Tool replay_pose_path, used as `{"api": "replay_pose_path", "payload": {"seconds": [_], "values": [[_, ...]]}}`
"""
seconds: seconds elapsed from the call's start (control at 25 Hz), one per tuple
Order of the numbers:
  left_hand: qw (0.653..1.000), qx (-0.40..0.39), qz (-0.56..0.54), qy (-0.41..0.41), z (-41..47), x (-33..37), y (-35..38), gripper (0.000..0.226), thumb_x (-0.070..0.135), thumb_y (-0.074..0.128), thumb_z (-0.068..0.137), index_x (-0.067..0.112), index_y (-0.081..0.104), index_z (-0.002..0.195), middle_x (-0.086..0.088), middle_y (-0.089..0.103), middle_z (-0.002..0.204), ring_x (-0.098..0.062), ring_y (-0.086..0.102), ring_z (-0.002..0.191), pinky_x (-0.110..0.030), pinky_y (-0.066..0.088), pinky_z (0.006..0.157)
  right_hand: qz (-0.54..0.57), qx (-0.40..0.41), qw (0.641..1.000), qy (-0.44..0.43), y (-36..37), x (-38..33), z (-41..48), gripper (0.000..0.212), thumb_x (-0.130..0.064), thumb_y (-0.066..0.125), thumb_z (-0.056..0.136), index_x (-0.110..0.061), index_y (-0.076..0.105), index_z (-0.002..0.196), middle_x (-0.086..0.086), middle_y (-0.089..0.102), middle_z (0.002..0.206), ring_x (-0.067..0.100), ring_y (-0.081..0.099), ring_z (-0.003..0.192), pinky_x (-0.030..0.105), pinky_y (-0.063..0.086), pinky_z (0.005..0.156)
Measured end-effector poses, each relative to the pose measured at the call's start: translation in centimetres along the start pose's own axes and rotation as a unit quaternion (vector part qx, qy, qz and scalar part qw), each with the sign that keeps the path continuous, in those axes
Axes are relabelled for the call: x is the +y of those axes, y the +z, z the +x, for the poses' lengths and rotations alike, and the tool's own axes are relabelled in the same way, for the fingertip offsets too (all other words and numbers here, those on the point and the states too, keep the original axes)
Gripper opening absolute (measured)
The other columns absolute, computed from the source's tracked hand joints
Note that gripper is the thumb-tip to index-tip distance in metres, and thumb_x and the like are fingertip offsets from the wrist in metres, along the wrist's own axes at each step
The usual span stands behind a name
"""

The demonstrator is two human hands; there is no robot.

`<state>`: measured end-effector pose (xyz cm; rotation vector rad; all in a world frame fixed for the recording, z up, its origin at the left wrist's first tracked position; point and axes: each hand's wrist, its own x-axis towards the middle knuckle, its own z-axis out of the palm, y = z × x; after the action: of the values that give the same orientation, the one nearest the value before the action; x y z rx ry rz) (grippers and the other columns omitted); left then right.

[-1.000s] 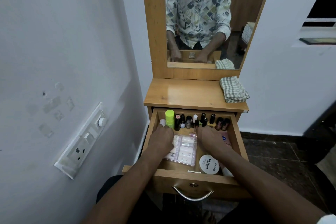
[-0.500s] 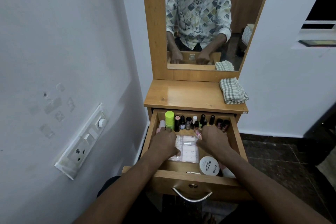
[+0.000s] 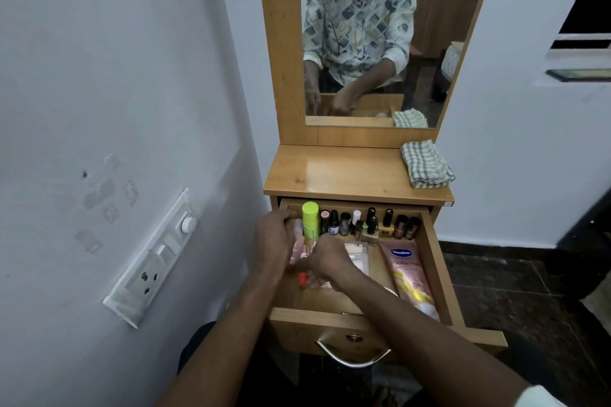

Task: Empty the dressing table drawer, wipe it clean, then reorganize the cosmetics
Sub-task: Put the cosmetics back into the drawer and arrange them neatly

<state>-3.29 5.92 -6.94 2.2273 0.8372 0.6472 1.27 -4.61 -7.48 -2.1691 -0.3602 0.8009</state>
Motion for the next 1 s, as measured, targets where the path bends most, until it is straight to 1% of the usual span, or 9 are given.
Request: {"api": "replay_pose_path", "payload": {"seconds": [0.16,0.24,0.32,0.4,0.52,0.6,0.72,0.92,1.0], "values": [[0.996,-0.066,0.046,0.047,-0.2,0.5,0.8,0.023,0.004,0.058,0.085,0.008,0.076,0.098,-0.011,0.073,0.088,-0.026,0.066,0.078,-0.034,0.052,0.068,-0.014,0.092,0.995,-0.029,1.2,-0.2,2.1,0.012,-0.012,0.069,0.088,-0.007,0.061,0.082,0.016,0.070,0.082,0.031,0.071,0.066,0.043,0.062,0.058],[0.995,-0.078,0.064,0.022,0.0,-0.2,0.8,0.025,0.010,0.058,0.079,0.003,0.073,0.097,-0.009,0.070,0.080,-0.027,0.065,0.076,-0.044,0.058,0.074,-0.054,0.083,0.995,-0.031,0.3,0.2,2.1,0.014,-0.014,0.076,0.084,-0.007,0.063,0.085,0.014,0.070,0.082,0.027,0.070,0.065,0.035,0.060,0.055],[0.988,-0.121,0.091,0.031,0.0,-0.8,1.2,0.028,0.014,0.060,0.078,0.003,0.071,0.101,-0.003,0.066,0.077,-0.025,0.064,0.075,-0.048,0.059,0.079,-0.182,0.051,0.980,-0.067,-1.8,1.1,1.4,0.018,-0.019,0.078,0.082,-0.008,0.067,0.091,0.010,0.070,0.090,0.023,0.070,0.080,0.029,0.054,0.061],[0.963,-0.178,0.183,0.084,-0.6,-0.5,1.1,0.017,0.009,0.062,0.083,0.010,0.070,0.098,-0.004,0.065,0.091,-0.024,0.065,0.083,-0.043,0.059,0.077,-0.341,0.011,0.928,-0.148,-4.3,2.7,0.2,0.044,-0.028,0.079,0.081,-0.012,0.064,0.118,0.009,0.064,0.119,0.023,0.063,0.106,0.035,0.053,0.082],[0.920,-0.231,0.273,0.161,-1.7,0.1,0.7,0.021,0.020,0.062,0.090,0.013,0.068,0.109,-0.007,0.054,0.119,-0.025,0.048,0.114,-0.037,0.051,0.092,-0.482,-0.060,0.846,-0.219,-6.4,4.8,-1.7,0.082,-0.031,0.080,0.079,-0.016,0.038,0.148,0.010,0.035,0.154,0.029,0.038,0.138,0.043,0.040,0.108],[0.897,-0.245,0.312,0.196,-1.7,0.3,0.9,0.033,0.024,0.063,0.089,0.016,0.063,0.122,-0.009,0.052,0.131,-0.029,0.039,0.126,-0.037,0.042,0.102,-0.499,-0.071,0.830,-0.239,-6.9,5.6,-1.5,0.084,-0.021,0.076,0.082,-0.018,0.030,0.152,0.008,0.024,0.161,0.030,0.030,0.144,0.044,0.036,0.112],[0.867,-0.282,0.356,0.205,-1.7,0.6,1.0,0.049,0.024,0.069,0.084,0.015,0.057,0.131,-0.008,0.052,0.138,-0.031,0.035,0.131,-0.039,0.032,0.108,-0.501,-0.069,0.826,-0.248,-7.4,5.6,-1.0,0.083,-0.015,0.075,0.083,-0.020,0.030,0.152,0.007,0.024,0.162,0.030,0.031,0.144,0.044,0.034,0.112],[0.883,-0.268,0.317,0.219,-1.4,0.0,1.6,0.031,0.014,0.053,0.096,0.010,0.060,0.125,-0.011,0.056,0.132,-0.027,0.042,0.124,-0.032,0.038,0.099,-0.496,-0.062,0.833,-0.237,-7.3,5.9,-0.9,0.084,-0.017,0.074,0.084,-0.022,0.028,0.154,0.005,0.019,0.164,0.030,0.026,0.146,0.044,0.031,0.113],[0.894,-0.273,0.284,0.213,-1.2,-0.4,1.6,0.030,0.015,0.056,0.094,0.010,0.061,0.123,-0.013,0.053,0.131,-0.026,0.048,0.117,-0.030,0.043,0.094,-0.494,-0.059,0.834,-0.238,-7.4,5.8,-1.0,0.083,-0.018,0.073,0.085,-0.023,0.028,0.154,0.005,0.018,0.164,0.030,0.025,0.147,0.044,0.030,0.114]]}}
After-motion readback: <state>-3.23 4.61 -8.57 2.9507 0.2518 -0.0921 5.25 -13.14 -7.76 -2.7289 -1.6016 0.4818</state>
